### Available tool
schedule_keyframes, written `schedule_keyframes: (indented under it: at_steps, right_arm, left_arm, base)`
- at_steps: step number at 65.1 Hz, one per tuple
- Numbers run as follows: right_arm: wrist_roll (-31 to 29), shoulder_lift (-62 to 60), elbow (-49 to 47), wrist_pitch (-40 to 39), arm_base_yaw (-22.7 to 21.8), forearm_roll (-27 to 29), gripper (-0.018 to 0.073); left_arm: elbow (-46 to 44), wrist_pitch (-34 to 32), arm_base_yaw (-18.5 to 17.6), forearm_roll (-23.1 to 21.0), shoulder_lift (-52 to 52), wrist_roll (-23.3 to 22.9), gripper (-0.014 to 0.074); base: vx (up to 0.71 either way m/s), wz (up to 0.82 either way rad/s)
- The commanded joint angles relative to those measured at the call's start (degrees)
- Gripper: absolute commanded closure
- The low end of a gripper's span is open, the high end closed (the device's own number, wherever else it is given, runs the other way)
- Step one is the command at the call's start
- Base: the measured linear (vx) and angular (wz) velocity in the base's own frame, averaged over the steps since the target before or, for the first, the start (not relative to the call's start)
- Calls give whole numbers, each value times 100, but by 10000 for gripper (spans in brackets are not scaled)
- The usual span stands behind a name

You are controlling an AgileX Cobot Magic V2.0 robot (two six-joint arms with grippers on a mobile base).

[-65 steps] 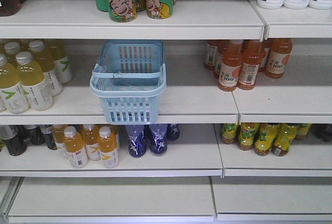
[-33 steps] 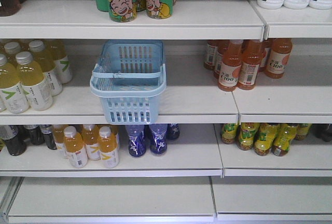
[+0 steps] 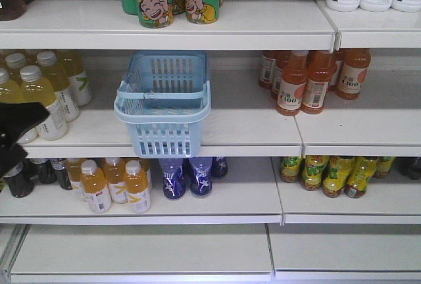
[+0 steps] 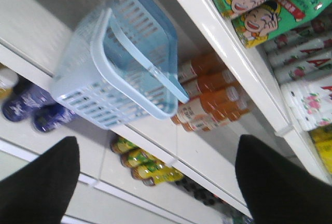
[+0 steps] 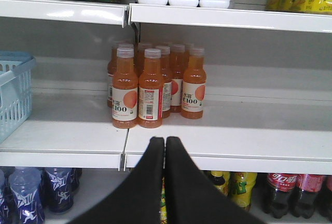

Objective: Place coke in basket with both arms
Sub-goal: 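Reach the left gripper to the light-blue basket handle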

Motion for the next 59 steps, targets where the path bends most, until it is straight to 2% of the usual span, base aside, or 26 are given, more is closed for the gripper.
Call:
schedule_keyframes:
  at_steps: [1, 5, 28, 43, 48, 59]
  right_arm:
    - [-26, -102, 62, -405, -16, -23, 568]
    - [-26, -102, 62, -405, -16, -23, 568]
    - [-26, -102, 62, -405, -16, -23, 568]
    - [-26, -102, 62, -405, -16, -23, 568]
    - [-26, -102, 62, -405, -16, -23, 568]
    - [-26, -102, 62, -405, -16, -23, 568]
  left_arm:
    - [-457, 655, -17, -1449, 644, 849, 6]
    - [-590, 983, -33, -2131, 1138, 1259, 6]
    - [-2430, 1054, -878, -2124, 3258, 1275, 6]
    - [-3328, 843, -1174, -2124, 4075, 1250, 6]
    - [-3449, 818, -1218, -2124, 4252, 1091, 6]
    - [-3477, 508, -1272, -2124, 4506, 391, 6]
  base:
    - [0, 0]
    - [0, 0]
    - [0, 0]
    - [0, 0]
    - [0, 0]
    - [0, 0]
